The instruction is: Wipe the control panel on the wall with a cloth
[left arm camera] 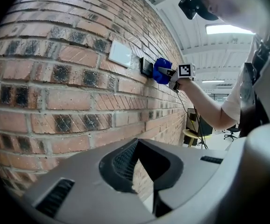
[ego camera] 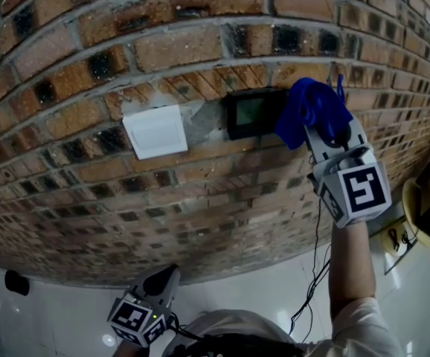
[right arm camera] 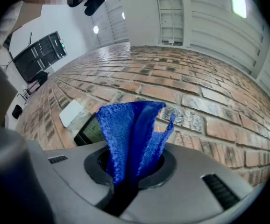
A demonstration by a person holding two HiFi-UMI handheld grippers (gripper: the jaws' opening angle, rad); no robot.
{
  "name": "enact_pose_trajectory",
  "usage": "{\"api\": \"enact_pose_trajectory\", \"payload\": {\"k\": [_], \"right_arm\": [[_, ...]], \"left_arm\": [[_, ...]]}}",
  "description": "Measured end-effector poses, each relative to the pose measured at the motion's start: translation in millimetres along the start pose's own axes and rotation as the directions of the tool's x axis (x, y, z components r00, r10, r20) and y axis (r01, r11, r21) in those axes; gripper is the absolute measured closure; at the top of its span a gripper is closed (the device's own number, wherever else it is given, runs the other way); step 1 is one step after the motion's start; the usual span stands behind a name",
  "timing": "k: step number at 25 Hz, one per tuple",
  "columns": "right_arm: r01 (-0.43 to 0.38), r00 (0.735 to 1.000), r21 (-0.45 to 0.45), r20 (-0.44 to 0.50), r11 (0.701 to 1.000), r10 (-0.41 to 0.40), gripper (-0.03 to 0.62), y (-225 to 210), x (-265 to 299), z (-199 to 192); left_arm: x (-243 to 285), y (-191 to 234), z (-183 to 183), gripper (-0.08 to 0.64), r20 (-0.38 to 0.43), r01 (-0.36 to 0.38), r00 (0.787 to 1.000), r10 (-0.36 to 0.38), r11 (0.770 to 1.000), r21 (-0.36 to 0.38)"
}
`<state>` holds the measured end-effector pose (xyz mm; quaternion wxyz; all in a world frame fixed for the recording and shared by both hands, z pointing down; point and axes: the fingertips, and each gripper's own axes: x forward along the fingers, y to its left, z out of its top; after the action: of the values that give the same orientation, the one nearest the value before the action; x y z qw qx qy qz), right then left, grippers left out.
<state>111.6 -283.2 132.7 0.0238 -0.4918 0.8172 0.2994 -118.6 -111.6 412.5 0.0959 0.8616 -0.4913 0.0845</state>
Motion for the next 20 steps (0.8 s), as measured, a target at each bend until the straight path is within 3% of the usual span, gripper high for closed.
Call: {"api": "enact_pose_trajectory", "payload": {"k": [5, 9, 14, 20], "right_arm": [[0.031, 0.998, -0.015, -0.058, 0.999, -0.032, 0.502, -23, 0, -28], [0.020, 0.999, -0.049, -0.047, 0.999, -0.023, 0.503, -9, -7, -13], [-0.095, 0.995, -0.067, 0.016, 0.993, 0.096, 0.503, 59, -5, 26], [-0.207, 0.978, -0.034, 0.026, 0.978, 0.208, 0.503, 115, 28, 32]], "left_arm": [[4, -4, -3, 0.559, -0.007, 0.008, 1.000, -0.008, 1.000, 0.001], [1, -1, -5, 0.559, -0.008, 0.001, 1.000, -0.001, 1.000, 0.003], [-2, 2, -4, 0.559, -0.001, -0.006, 1.000, 0.006, 1.000, -0.011], [-12, 9, -6, 0.560, 0.005, -0.027, 1.000, 0.027, 0.999, -0.021]]}}
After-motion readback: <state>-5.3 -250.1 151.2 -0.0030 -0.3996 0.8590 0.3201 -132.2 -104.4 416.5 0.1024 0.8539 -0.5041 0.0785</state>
